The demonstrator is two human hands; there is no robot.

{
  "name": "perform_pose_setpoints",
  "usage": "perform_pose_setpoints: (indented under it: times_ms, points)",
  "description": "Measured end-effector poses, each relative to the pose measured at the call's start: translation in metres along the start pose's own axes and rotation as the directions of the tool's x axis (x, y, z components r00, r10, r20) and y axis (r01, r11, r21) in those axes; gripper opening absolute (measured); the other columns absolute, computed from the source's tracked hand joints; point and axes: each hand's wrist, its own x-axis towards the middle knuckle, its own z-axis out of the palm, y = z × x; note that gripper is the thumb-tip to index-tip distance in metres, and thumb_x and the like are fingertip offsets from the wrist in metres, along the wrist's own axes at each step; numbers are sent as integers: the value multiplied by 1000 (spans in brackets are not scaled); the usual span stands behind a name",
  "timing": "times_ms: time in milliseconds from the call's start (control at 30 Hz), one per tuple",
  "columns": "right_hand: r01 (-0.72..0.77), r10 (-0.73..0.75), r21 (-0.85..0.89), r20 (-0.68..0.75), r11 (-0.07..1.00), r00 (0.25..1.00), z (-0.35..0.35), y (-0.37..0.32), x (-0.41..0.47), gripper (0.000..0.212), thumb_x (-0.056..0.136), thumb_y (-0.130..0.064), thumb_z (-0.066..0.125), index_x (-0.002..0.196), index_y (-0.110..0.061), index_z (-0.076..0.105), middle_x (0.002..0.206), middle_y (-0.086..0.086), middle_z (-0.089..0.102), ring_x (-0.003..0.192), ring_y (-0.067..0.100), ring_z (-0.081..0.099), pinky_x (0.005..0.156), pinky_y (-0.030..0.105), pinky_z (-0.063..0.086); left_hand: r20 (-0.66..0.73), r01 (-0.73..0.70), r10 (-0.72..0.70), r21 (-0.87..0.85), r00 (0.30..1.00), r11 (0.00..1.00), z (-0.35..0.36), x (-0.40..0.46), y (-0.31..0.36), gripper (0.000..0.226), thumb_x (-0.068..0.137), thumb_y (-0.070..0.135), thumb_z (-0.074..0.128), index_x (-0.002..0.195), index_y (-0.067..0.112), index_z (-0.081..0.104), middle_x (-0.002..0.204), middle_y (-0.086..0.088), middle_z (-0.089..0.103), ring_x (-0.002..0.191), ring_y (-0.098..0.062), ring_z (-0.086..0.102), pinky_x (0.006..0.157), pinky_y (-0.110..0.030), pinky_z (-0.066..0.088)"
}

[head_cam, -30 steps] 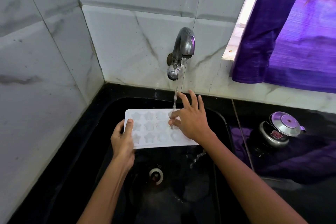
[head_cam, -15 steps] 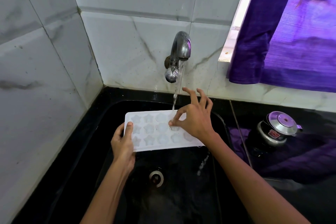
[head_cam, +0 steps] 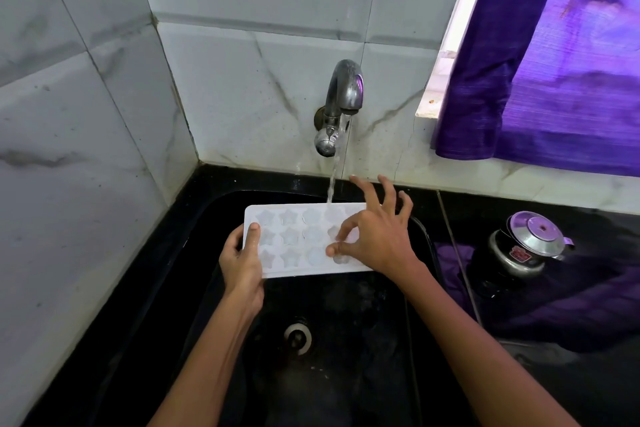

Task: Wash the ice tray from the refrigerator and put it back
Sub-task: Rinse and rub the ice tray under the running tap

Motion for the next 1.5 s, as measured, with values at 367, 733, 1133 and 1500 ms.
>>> perform_pose_setpoints:
  times_ms: [367,733,1133,1500]
  points:
    - [30,-29,-22,21,999,999,-2,-3,2,37,70,-65,64,95,-39,72,158,-9,-4,141,31,-16,111,56,-5,-20,8,-8,2,1000,1000,-3,2,4,33,92,28,58,123,16,56,95,-2,67,79,-16,66,50,-25,53]
    - [-25,61,182,-196,983,979,6,-1,-1,27,63,-61,73,73,-36,73,153,-15,17,139,22,-3,109,45,-1,-95,-7,5,-28,995,1000,2,2,5,27,93,28,57,117,17,56,94,0,65,77,-14,63,59,-30,52]
    - [59,-55,70,-58,996,997,12,-6,-1,35,77,-59,63,103,-38,69,159,-6,1,139,23,-17,111,52,-6,-160,-36,24,-75,987,997,8,12,13,28,94,26,55,120,14,55,88,2,62,73,-13,61,58,-30,50]
    - [105,-107,-18,-104,994,989,16,3,-4,39,69,-70,62,93,-41,71,159,-2,8,138,27,-14,106,55,-7,-104,-18,12,-54,994,998,9,10,11,29,94,26,55,121,15,55,89,2,64,76,-14,63,62,-33,53]
